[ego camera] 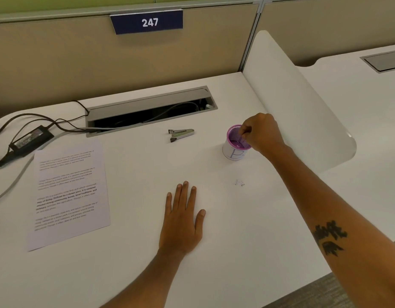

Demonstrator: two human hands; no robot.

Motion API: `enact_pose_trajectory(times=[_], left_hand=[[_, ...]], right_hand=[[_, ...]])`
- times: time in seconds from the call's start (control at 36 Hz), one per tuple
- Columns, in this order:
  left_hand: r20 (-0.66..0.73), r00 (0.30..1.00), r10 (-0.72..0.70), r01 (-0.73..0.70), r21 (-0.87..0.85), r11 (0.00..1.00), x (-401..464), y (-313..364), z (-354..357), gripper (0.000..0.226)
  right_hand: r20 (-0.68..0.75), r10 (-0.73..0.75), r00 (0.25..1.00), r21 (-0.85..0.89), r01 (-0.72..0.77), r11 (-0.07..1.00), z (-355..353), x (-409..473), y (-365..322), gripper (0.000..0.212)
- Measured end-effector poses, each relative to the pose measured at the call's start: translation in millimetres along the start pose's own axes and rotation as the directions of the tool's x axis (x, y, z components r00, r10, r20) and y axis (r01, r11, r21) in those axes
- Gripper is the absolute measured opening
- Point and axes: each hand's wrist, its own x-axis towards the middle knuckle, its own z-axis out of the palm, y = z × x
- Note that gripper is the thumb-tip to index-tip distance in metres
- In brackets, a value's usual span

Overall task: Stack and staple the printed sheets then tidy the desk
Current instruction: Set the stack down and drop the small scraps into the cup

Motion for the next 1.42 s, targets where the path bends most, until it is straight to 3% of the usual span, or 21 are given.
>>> enact_pose_trajectory(times=[0.19,0.31,0.44,0.56,0.61,0.72,0.86,0.97,1.25,1.42], left_hand=[[0.000,1.000,-0.001,0.001,0.011,1.000,0.6,0.3,0.2,0.070],[-0.003,1.000,0.001,-0.001,0.010,1.000,0.8,0.7,0.2,0.070],[-0.010,1.000,-0.001,0.001,0.007,1.000,-0.1,0.3,0.5,0.070],[-0.010,1.000,-0.002,0.002,0.001,1.000,0.0,0.5,0.1,0.070],[-0.011,1.000,-0.002,0.002,-0.001,1.000,-0.1,0.2,0.2,0.070],[-0.010,1.000,-0.002,0.002,-0.001,1.000,0.4,0.1,1.0,0.070],[-0.013,1.000,-0.002,0.002,0.001,1.000,0.6,0.0,2.1,0.071],[-0.022,1.000,0.001,-0.001,-0.003,1.000,0.9,-0.3,3.0,0.071],[-0.016,1.000,-0.007,0.007,0.008,1.000,1.2,-0.5,3.6,0.071],[-0.005,1.000,-0.015,0.015,0.016,1.000,2.0,0.3,2.7,0.071]], right_hand=[[-0.031,-0.010,0.999,0.055,0.012,0.998,1.5,-6.1,8.3,0.024],[-0.118,0.012,0.993,0.131,0.004,0.991,1.7,-18.5,16.2,0.020],[-0.243,0.190,0.951,0.347,-0.098,0.933,6.2,-61.7,26.9,0.011],[-0.181,0.345,0.921,0.464,-0.230,0.856,40.9,-105.5,42.9,0.010],[-0.181,0.317,0.931,0.414,-0.220,0.883,66.1,-127.5,52.0,0.018],[-0.090,0.252,0.964,0.155,-0.236,0.959,105.6,-165.1,59.4,0.057],[0.030,0.279,0.960,-0.128,-0.273,0.954,127.8,-184.7,52.3,0.086],[0.041,0.253,0.967,-0.214,-0.239,0.947,141.1,-187.0,42.7,0.089],[0.111,0.164,0.980,-0.155,-0.146,0.977,137.7,-174.6,35.9,0.081],[0.169,-0.029,0.985,-0.232,0.069,0.970,135.6,-185.4,40.6,0.070]])
